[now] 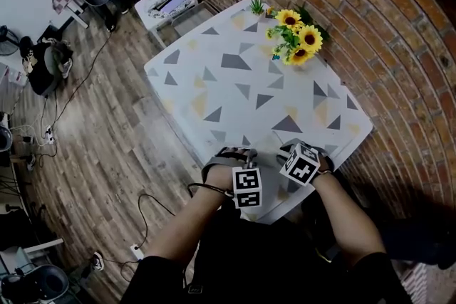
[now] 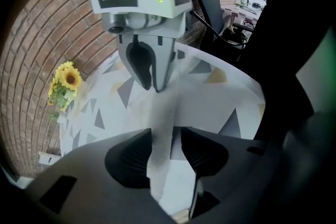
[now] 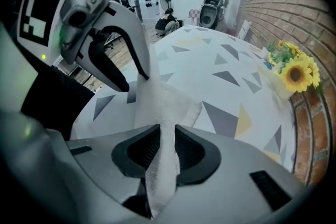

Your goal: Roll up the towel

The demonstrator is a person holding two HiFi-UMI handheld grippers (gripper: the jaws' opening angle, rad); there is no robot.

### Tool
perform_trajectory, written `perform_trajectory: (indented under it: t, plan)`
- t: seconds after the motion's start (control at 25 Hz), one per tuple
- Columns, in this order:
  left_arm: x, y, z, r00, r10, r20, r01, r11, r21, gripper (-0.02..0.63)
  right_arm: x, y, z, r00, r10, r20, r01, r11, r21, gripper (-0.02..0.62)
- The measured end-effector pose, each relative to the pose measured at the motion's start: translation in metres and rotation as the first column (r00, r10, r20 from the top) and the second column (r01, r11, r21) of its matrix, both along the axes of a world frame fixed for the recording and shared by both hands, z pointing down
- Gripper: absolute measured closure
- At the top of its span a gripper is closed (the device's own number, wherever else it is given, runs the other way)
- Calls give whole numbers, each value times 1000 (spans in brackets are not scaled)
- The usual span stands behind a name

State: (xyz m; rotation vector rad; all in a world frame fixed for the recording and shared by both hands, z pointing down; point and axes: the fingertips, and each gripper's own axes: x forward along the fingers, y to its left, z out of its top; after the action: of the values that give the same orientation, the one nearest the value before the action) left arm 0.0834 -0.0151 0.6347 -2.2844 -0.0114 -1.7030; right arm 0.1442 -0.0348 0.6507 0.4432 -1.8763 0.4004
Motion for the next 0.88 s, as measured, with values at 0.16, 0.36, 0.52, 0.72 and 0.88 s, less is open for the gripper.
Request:
perform_trajectory:
  t: [0.16, 0.36, 0.52, 0.72, 0.88]
  plan:
    - [4, -6, 11, 1000, 0, 4, 0, 1000, 8, 416, 4, -13, -10, 1000, 26, -10, -25, 996, 80, 492]
    - [8, -26, 12, 998, -61, -25, 60, 998, -29, 417, -17, 3, -26, 998, -36, 47, 30, 991, 131, 481]
    - [11, -45, 9, 994, -100, -42, 99, 995, -26, 417, -21, 8, -11, 997, -74, -12, 75, 988, 137, 406]
    - [11, -51, -2, 995, -84, -57, 86, 996, 17, 417, -13, -11, 0, 998, -43, -40, 47, 991, 123, 422]
    - [11, -44, 4, 999, -23, -42, 25, 999, 42, 411, -12, -13, 2, 999, -33, -2, 33, 997, 68, 468]
